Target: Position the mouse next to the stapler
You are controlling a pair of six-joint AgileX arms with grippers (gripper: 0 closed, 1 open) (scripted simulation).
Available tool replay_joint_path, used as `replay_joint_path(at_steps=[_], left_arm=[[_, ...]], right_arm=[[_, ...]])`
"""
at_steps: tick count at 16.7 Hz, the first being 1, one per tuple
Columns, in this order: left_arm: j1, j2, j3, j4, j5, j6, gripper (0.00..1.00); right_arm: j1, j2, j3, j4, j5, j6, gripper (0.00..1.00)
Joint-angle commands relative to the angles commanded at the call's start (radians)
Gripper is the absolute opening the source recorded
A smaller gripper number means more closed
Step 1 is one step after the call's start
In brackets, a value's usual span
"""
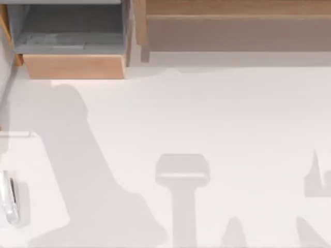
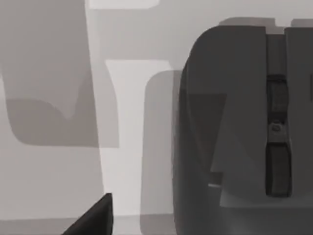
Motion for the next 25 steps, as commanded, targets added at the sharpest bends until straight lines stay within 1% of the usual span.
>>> replay_joint_path(at_steps=[14,18,25], left_arm=[[-0.005,0.011,-0.079,0.094,0.0,-0.005,1.0],[-0.006,0.014,-0.081,0.095,0.0,-0.005,1.0],[-0.006,0.014,-0.081,0.095,0.0,-0.005,0.47]], right_arm=[[0.0,0.0,0.0,0.0,0.0,0.0,1.0],[0.0,0.0,0.0,0.0,0.0,0.0,1.0],[0.0,0.0,0.0,0.0,0.0,0.0,1.0]])
